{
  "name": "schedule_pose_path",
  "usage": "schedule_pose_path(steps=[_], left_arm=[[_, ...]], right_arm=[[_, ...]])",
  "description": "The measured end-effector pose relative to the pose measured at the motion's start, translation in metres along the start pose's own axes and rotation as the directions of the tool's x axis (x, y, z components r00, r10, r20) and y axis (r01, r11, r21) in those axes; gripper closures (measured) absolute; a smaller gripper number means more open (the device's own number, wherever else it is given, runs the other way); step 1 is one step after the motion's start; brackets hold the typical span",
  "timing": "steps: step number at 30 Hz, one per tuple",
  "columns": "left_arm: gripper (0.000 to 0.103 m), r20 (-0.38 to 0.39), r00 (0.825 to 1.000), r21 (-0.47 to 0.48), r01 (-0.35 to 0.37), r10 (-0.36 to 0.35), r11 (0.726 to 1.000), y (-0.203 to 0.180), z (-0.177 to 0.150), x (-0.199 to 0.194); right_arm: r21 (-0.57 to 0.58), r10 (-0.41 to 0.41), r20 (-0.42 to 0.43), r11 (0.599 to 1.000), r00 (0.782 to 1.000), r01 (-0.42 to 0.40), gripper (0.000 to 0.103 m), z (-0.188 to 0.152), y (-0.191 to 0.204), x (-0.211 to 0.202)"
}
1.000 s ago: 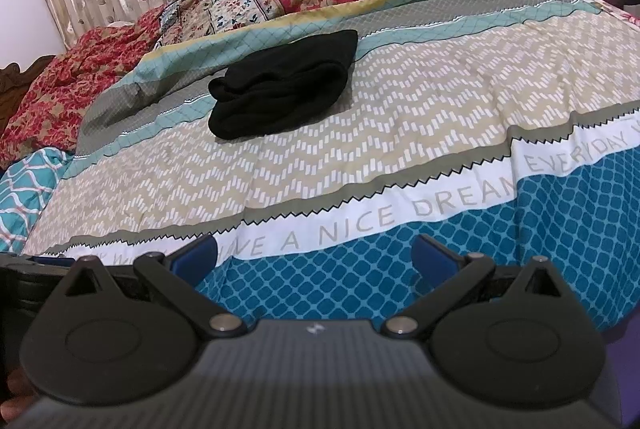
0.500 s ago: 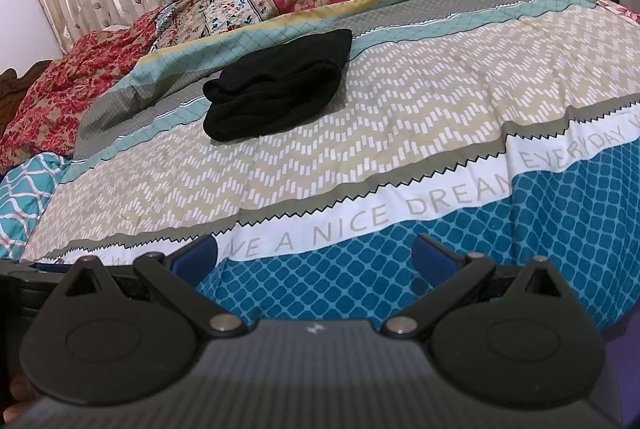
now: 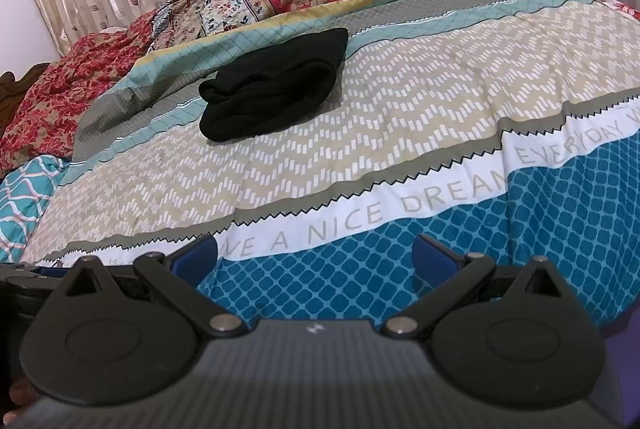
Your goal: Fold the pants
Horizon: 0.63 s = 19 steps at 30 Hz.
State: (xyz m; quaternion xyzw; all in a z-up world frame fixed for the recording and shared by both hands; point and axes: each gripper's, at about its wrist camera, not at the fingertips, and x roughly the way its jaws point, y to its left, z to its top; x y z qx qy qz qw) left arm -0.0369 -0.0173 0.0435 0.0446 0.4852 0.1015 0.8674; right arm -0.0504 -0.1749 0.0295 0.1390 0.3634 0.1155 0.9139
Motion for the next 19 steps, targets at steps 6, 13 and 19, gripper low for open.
schedule_pose_path(steps=[6,13,19], left_arm=[[0.0,0.01,1.0,0.019,-0.002,0.001,1.0,-0.006,0.003,-0.002],[0.0,0.051,0.998,0.063,-0.037,0.034,0.997,-0.014,0.001,-0.005],[0.0,0.035,0.999,0.053,-0.022,0.021,0.998,-0.014,0.003,-0.003]], right_arm=[[-0.002,0.002,-0.001,1.0,1.0,-0.002,0.0,0.0,-0.001,0.001],[0.01,0.0,-0.002,1.0,1.0,0.0,0.0,0.0,-0.004,0.001],[0.017,0.0,-0.006,1.0,1.0,0.0,0.0,-0.001,-0.006,0.002]])
